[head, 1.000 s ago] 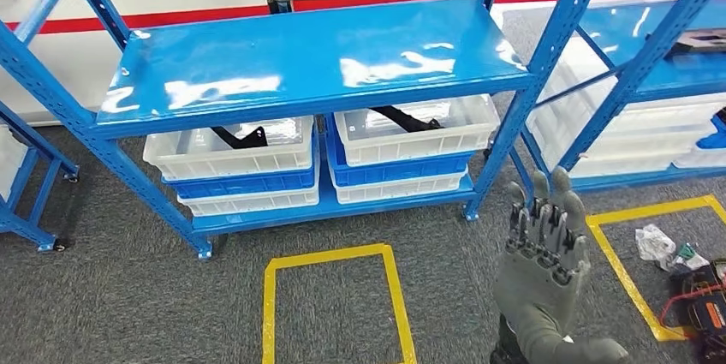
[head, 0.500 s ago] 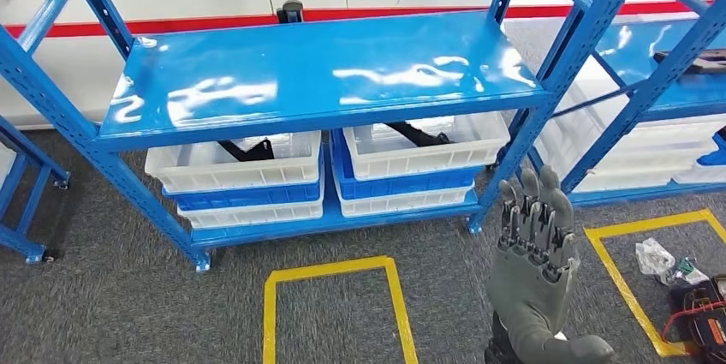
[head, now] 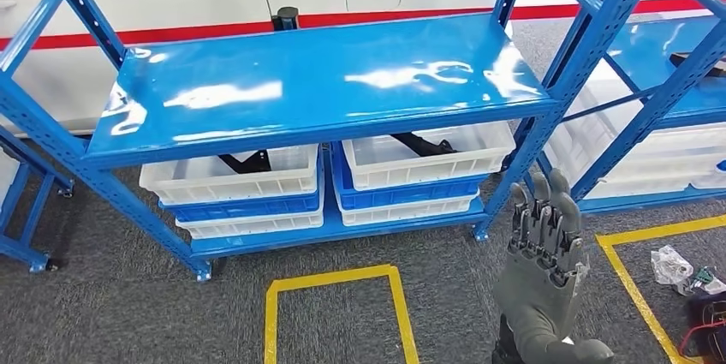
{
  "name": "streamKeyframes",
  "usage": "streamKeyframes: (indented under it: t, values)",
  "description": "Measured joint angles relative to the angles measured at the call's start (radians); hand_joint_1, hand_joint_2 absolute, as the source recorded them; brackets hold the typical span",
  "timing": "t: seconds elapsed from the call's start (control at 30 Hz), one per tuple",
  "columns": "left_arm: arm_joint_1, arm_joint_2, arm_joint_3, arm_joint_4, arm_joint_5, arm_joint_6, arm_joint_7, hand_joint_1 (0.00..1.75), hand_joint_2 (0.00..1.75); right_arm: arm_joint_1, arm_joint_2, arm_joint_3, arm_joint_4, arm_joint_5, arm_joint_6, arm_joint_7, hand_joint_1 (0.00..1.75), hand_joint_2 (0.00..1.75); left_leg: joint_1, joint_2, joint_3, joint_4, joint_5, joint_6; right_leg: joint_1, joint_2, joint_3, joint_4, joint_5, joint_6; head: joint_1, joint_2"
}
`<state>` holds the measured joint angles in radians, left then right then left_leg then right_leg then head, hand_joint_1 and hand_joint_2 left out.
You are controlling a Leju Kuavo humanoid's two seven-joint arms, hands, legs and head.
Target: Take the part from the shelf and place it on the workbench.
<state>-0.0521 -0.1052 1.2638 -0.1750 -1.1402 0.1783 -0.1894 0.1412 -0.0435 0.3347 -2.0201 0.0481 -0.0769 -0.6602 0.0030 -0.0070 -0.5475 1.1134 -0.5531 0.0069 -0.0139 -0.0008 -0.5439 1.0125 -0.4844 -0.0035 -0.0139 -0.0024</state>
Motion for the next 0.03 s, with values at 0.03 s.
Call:
streamKeyframes:
  t: [0.03]
  values:
    - [-0.001, 0.000, 0.000, 0.000, 0.000, 0.000, 0.000, 0.00, 0.00, -0.001, -0.001, 0.001, -0.001, 0.000, 0.000, 0.000, 0.00, 0.00, 0.001, 0.000, -0.013, 0.025, -0.007, -0.003, 0.000, -0.001, 0.003, 0.000, -0.002, -0.003, -0.001, 0.000]
